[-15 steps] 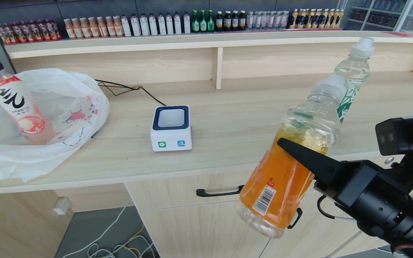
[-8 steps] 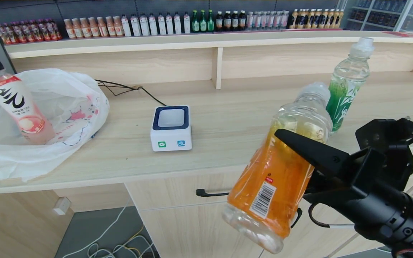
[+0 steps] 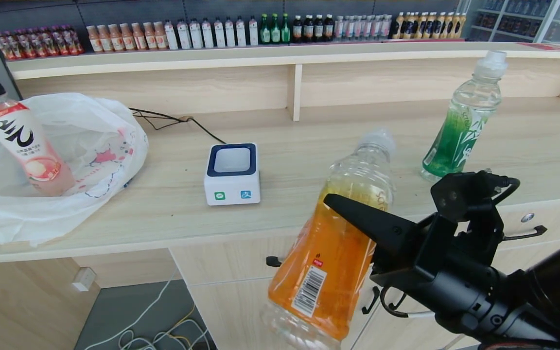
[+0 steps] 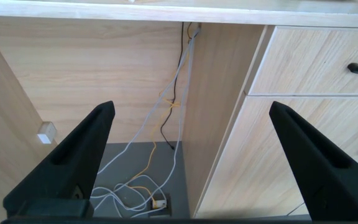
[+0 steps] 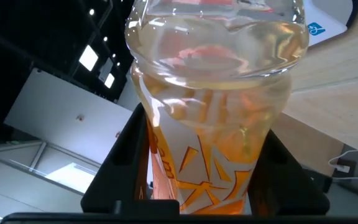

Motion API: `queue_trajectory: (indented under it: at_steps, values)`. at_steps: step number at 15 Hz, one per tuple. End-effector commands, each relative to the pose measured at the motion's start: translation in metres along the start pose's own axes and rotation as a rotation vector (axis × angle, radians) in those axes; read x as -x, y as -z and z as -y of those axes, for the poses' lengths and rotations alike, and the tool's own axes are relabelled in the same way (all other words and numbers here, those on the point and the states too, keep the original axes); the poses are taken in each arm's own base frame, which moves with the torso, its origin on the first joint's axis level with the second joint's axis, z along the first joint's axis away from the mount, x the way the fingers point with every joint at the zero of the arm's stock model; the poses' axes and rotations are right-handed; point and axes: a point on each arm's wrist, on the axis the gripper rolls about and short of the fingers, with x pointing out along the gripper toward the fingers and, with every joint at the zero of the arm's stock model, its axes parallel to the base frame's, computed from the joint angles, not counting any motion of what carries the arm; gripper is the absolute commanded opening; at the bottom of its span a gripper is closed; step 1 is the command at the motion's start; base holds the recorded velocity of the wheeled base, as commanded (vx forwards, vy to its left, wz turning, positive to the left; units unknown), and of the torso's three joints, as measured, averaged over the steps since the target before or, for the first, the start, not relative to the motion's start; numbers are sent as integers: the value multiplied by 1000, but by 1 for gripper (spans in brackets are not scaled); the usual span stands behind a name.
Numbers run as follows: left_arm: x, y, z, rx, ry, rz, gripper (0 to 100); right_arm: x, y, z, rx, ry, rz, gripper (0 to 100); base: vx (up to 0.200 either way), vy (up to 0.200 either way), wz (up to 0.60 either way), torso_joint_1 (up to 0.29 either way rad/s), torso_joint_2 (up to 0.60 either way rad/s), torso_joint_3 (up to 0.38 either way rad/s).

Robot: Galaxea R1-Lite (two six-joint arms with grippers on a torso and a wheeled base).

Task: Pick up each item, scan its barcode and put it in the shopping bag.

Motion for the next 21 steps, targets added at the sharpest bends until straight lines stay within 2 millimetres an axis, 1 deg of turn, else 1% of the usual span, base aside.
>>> queue_trajectory:
  at_steps: [1,9,11,14,16,17,18,20,21]
  values:
    - [0,0,0,0,-1,0,100,-1,2,3,-3,7,-8,0,0,0,0,0,0,0]
    - [0,0,0,0,0,0,100,0,1,2,1,5,-4,0,0,0,0,0,0,0]
    - [0,0,0,0,0,0,100,0,-4,4,25,13,14,0,0,0,0,0,0,0]
    - [0,0,0,0,0,0,100,-7,-8,-2,97,-25,26,0,0,0,0,0,0,0]
    - [0,0,0,0,0,0,100,-14,-13,-8,194,-65,43,0,0,0,0,0,0,0]
    - [0,0,0,0,-1,0,100,-19,-16,-13,360,-92,56,0,0,0,0,0,0,0]
    - [0,0,0,0,-1,0,100,-18,-16,-13,449,-104,43,0,0,0,0,0,0,0]
    - [0,0,0,0,0,0,100,-17,-19,-18,714,-158,27,0,0,0,0,0,0,0]
    - [0,0,0,0,-3,0,100,-16,-19,-19,796,-164,32,0,0,0,0,0,0,0]
